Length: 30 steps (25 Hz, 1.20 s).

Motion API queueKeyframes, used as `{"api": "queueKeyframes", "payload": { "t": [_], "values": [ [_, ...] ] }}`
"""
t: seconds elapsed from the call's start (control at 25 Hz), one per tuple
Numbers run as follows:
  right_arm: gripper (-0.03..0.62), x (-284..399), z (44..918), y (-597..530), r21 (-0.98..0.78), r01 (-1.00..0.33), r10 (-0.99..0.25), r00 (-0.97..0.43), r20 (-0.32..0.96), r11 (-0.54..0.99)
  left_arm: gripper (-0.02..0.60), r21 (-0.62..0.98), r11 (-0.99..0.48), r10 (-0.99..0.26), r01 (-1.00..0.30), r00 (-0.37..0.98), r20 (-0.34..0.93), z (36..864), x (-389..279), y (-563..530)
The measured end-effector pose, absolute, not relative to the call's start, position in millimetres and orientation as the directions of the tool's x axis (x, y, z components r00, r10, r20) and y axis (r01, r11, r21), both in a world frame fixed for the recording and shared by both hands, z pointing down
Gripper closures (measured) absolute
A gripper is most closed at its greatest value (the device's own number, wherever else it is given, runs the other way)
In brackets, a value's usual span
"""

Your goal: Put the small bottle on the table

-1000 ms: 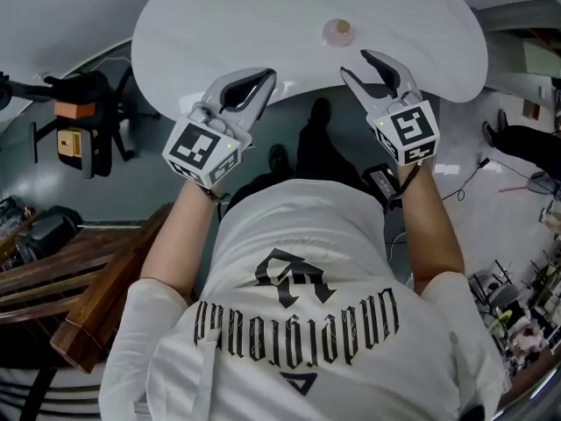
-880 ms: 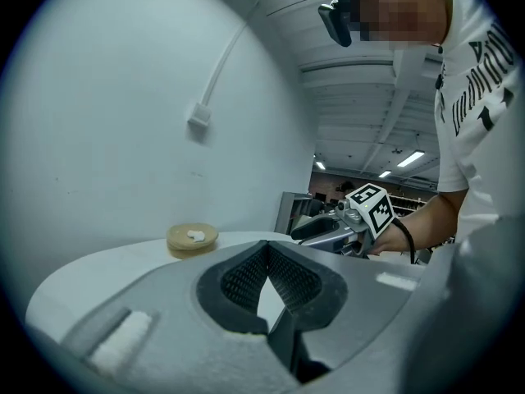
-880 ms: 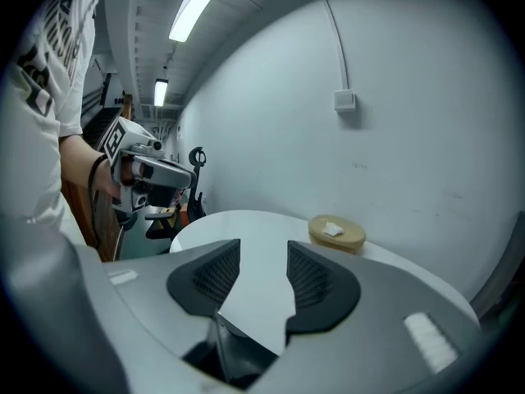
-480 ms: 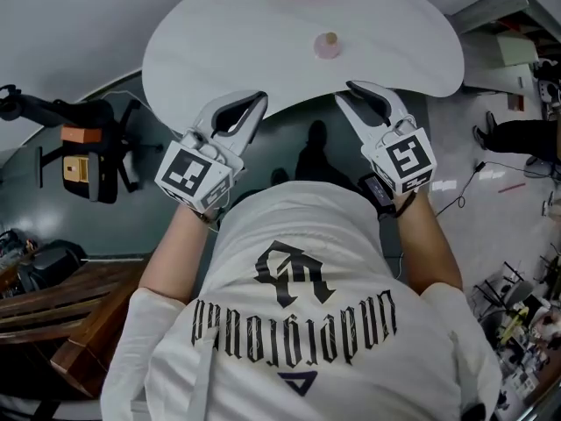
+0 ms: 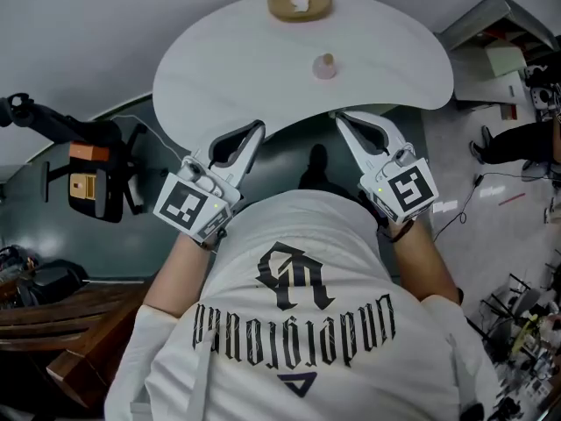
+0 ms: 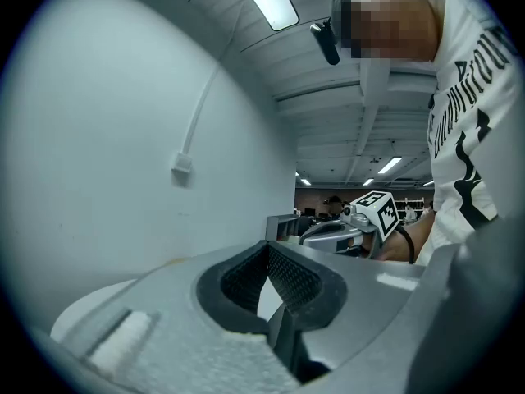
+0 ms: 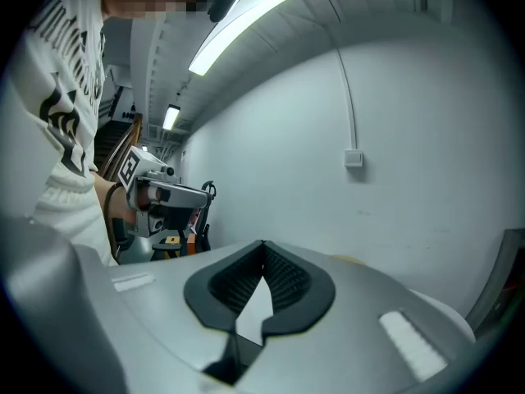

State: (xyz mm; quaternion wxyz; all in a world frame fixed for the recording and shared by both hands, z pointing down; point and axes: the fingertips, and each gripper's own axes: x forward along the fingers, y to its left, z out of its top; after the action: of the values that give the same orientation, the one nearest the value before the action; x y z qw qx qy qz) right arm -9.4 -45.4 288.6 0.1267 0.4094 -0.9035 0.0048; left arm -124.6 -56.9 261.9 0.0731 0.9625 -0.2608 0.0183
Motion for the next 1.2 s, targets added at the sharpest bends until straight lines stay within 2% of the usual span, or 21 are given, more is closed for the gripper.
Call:
{"api": "queueKeyframes", "payload": {
  "t": [0.28,0.6,1.2],
  "values": [
    [0.592,-17,281,-28,0.11,-0.744,-0.746,-0.629,0.218,0.659,0.575,0.12,-0.861,-0.49,-0.494,0.87,0.064,262,-136,-45],
    [0.592,-16,274,8,0.094,-0.775,-0.767,-0.588,0.258,0.625,0.575,0.145,-0.879,-0.45,-0.454,0.891,0.06,253,-137,-26],
    [0.592,19,261,66,0.127,-0.733,-0.731,-0.614,0.3,0.668,0.575,0.167,-0.854,-0.488,-0.493,0.87,0.077,261,-97,33]
  ]
}}
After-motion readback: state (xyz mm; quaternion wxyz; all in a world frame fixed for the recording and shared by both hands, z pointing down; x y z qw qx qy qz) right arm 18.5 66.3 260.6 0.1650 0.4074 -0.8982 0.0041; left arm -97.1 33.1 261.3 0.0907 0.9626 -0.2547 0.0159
